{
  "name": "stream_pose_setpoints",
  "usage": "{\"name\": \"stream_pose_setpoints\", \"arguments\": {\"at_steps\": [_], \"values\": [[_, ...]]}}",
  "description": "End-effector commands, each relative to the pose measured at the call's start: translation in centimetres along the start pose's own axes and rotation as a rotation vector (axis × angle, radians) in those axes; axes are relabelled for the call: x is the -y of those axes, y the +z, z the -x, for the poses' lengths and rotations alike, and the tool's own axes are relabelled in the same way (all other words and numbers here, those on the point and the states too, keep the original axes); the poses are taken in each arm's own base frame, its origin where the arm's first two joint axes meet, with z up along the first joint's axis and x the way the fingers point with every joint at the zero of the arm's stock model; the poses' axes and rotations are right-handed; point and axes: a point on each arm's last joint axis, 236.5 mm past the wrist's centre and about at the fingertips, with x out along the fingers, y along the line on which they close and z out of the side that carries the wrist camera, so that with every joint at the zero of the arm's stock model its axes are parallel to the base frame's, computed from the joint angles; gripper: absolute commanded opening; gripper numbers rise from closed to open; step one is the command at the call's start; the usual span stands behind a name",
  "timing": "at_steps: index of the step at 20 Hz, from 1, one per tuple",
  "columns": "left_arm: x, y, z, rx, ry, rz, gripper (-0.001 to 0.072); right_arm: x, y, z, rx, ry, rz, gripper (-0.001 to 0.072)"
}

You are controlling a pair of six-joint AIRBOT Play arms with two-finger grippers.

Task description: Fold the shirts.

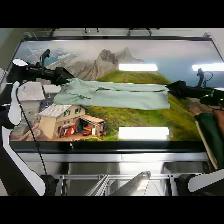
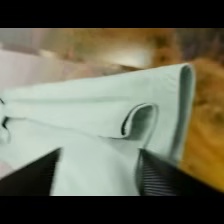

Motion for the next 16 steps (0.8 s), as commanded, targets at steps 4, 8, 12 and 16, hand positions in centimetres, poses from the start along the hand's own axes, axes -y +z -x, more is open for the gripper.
{"name": "stream_pose_setpoints", "arguments": {"at_steps": [4,8,12,16], "values": [[1.0,1.6,8.4,0.137,0.065,0.020,0.0589,5.2,-0.8,3.6,-0.163,-0.259,-0.090,0.0663],[3.9,0.7,8.8,0.094,0.040,-0.006,0.0002,2.5,-3.3,-1.9,-0.236,-0.095,-0.180,0.0649],[9.0,-0.3,5.0,0.002,-0.006,-0.092,0.0001,0.4,-4.7,-6.2,-0.262,0.016,-0.255,0.0466],[15.7,-2.6,-1.2,-0.121,-0.059,-0.212,0.0002,-1.4,-4.1,-7.2,-0.240,0.088,-0.237,0.0020]]}}
